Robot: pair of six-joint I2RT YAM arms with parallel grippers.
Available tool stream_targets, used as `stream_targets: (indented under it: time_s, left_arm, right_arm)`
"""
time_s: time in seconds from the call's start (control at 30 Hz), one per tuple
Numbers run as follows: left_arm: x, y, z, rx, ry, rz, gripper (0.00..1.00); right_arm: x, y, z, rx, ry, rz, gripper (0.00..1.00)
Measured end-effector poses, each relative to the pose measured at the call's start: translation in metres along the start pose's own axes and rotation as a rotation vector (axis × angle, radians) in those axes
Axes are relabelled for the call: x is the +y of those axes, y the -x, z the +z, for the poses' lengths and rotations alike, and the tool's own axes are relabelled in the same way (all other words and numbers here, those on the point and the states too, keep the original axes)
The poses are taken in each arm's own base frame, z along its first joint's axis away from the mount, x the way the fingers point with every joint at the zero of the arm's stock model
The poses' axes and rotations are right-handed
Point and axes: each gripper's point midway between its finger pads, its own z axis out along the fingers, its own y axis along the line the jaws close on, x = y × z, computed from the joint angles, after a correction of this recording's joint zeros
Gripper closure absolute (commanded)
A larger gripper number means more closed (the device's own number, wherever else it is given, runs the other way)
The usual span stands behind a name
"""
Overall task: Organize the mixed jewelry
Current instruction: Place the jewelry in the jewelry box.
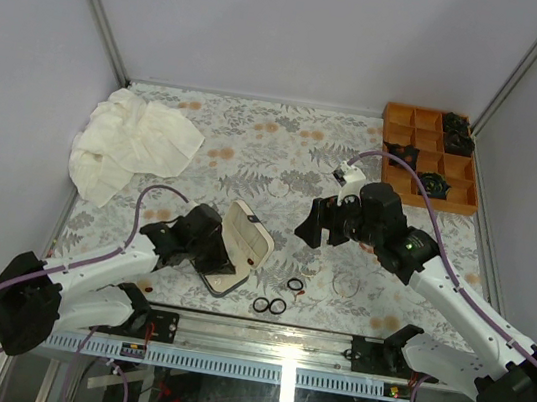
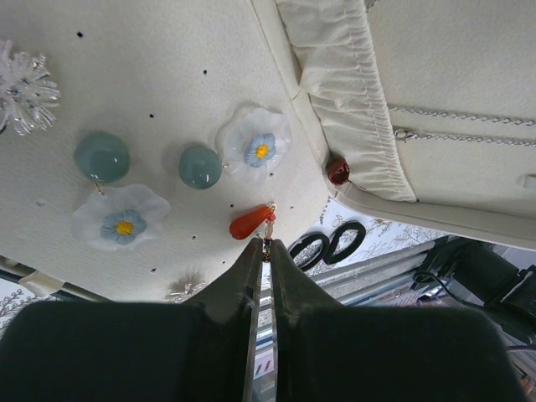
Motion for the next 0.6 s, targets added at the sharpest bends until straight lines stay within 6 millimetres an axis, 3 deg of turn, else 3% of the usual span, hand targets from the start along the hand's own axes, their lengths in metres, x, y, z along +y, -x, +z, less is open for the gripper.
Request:
stream_targets:
  time_s: [0.6]
  left_arm:
    - [0.0011, 0.0004, 0.0026, 0.002, 0.007, 0.005, 0.96]
  right_arm:
    - [0.0012, -0.0006, 0.0000, 0.002, 0.006, 0.007, 0.17]
